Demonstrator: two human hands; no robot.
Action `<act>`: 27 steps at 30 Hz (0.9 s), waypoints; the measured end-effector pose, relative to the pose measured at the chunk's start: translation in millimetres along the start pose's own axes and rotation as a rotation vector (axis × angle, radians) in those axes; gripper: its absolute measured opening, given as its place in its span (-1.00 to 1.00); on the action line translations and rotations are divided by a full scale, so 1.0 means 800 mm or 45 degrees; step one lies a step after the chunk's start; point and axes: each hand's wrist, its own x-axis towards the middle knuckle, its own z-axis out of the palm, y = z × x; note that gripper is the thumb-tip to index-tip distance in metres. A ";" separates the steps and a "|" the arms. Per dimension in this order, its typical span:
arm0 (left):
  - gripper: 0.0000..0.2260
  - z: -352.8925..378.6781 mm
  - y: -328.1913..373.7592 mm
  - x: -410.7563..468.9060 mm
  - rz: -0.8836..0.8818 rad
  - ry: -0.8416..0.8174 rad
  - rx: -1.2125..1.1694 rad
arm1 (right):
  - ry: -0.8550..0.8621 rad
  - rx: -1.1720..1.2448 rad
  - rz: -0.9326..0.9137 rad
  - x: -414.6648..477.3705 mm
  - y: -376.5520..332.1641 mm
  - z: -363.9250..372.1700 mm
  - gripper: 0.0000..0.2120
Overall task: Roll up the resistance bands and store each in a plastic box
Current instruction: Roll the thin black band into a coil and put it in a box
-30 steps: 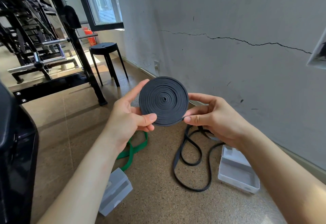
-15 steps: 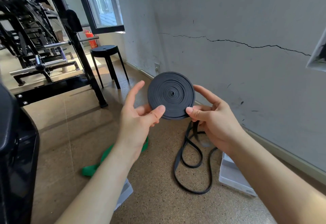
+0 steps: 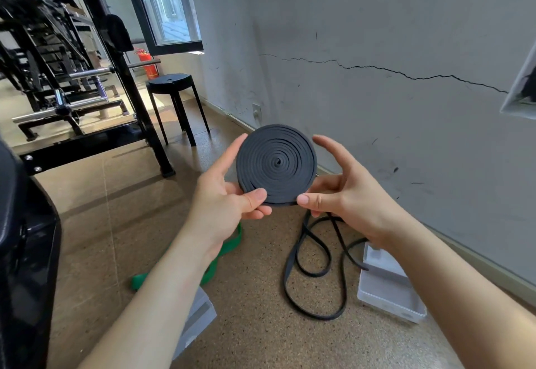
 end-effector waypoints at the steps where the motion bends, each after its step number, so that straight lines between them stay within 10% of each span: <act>1: -0.20 -0.002 0.000 0.000 -0.008 -0.032 0.026 | -0.010 -0.020 -0.012 0.000 -0.001 -0.001 -0.17; 27: -0.18 -0.002 -0.003 0.001 0.037 -0.178 0.283 | -0.011 -0.107 0.041 0.001 0.007 -0.007 -0.31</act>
